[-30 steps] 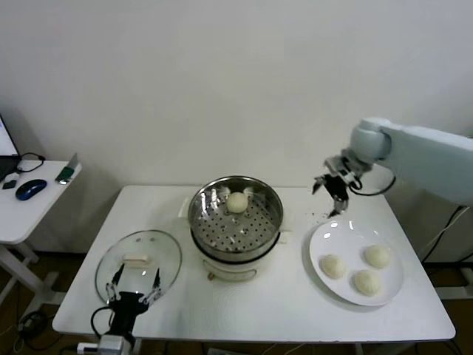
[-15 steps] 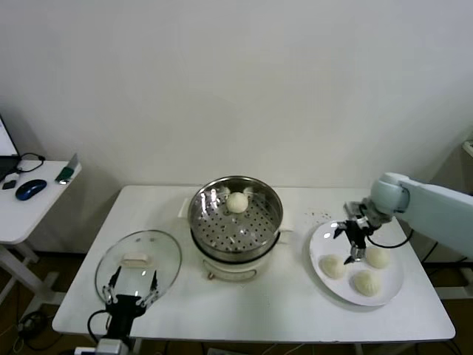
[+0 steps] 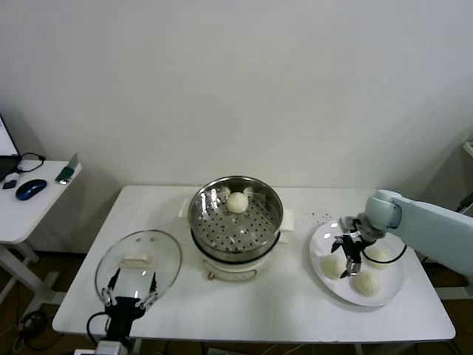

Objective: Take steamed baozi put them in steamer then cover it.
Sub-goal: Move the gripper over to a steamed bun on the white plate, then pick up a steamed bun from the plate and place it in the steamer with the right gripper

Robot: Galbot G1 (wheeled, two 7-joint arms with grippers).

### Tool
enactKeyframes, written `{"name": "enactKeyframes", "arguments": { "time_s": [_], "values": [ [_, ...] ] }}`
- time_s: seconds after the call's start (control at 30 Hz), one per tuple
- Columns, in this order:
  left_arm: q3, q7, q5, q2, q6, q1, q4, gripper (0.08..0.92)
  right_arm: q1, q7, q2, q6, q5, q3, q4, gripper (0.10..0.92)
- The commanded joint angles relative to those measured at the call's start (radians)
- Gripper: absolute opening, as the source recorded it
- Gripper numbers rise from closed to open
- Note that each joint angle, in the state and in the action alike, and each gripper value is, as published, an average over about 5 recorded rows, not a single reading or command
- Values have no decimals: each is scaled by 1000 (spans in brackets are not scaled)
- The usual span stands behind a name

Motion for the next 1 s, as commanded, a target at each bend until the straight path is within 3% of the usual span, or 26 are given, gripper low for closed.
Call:
{"name": "enactKeyframes", "arguments": {
  "time_s": [0.03, 0.27, 0.47, 0.7, 1.0],
  "values": [
    [1, -1, 1, -1, 0, 0, 2, 823, -34, 4, 9, -8, -10, 22, -18, 823],
    [2, -1, 2, -3, -1, 1, 4, 823, -38, -1, 28, -3, -22, 31, -42, 814],
    [0, -2, 2, -3, -2, 1, 7, 823, -38, -8, 32, 3, -24, 28, -50, 729],
    [0, -2, 1, -3, -2, 0, 7, 823, -25, -17, 32, 6, -18, 23, -50, 687],
    [10, -1, 0, 0, 1, -2, 7, 823, 166, -20, 30, 17, 98, -60, -58, 671]
  ]
}}
